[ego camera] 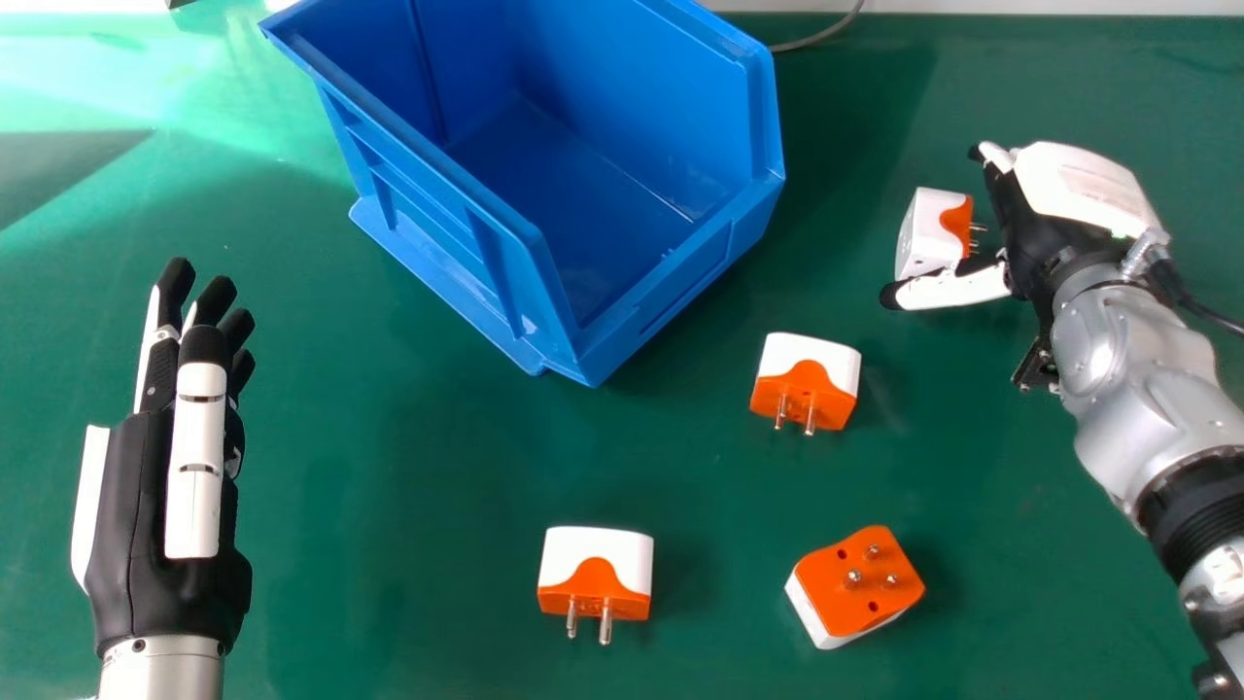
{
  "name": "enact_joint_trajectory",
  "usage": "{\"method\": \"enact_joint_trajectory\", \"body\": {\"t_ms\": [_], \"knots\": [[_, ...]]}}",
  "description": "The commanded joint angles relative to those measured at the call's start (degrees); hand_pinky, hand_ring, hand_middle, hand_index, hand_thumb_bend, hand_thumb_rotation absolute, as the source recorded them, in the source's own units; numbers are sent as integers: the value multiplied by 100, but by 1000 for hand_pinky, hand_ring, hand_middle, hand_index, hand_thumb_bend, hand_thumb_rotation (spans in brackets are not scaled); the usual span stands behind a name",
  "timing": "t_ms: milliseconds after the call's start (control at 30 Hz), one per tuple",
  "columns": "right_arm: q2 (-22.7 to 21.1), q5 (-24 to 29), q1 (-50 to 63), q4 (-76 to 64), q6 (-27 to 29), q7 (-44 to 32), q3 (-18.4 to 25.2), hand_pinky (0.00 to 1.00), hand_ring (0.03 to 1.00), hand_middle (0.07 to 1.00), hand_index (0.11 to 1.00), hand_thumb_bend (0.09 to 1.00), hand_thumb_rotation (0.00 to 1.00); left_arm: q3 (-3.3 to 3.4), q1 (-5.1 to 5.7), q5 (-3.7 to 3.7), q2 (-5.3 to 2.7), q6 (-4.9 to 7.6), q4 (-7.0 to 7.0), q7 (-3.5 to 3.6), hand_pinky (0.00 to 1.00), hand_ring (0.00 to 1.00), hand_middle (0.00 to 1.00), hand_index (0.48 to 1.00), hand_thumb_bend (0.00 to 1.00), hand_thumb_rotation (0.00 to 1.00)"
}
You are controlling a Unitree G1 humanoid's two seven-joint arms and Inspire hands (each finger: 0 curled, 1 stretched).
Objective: Pick all objects and put in blue box
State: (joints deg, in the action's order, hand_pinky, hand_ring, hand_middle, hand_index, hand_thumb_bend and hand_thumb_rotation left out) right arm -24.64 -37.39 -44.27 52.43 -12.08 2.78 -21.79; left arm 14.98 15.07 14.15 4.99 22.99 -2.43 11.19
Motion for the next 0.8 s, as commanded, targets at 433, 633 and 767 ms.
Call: {"method": "enact_joint_trajectory", "body": {"t_ms": [433, 633, 767], "knots": [[-143, -128, -598, 384, -4, -131, -111, 843, 913, 943, 923, 618, 425, 71, 83, 89, 51, 15, 192, 55, 972, 949, 958, 972, 466, 877], [-94, -197, -680, 563, -53, -209, -254, 841, 911, 938, 914, 614, 414, 96, 76, 78, 57, -20, 223, 13, 975, 950, 959, 973, 474, 876], [-85, -260, -721, 725, 1, -167, -377, 833, 905, 934, 911, 612, 397, 104, 59, 70, 69, -18, 221, 6, 980, 951, 959, 976, 465, 888]]}}
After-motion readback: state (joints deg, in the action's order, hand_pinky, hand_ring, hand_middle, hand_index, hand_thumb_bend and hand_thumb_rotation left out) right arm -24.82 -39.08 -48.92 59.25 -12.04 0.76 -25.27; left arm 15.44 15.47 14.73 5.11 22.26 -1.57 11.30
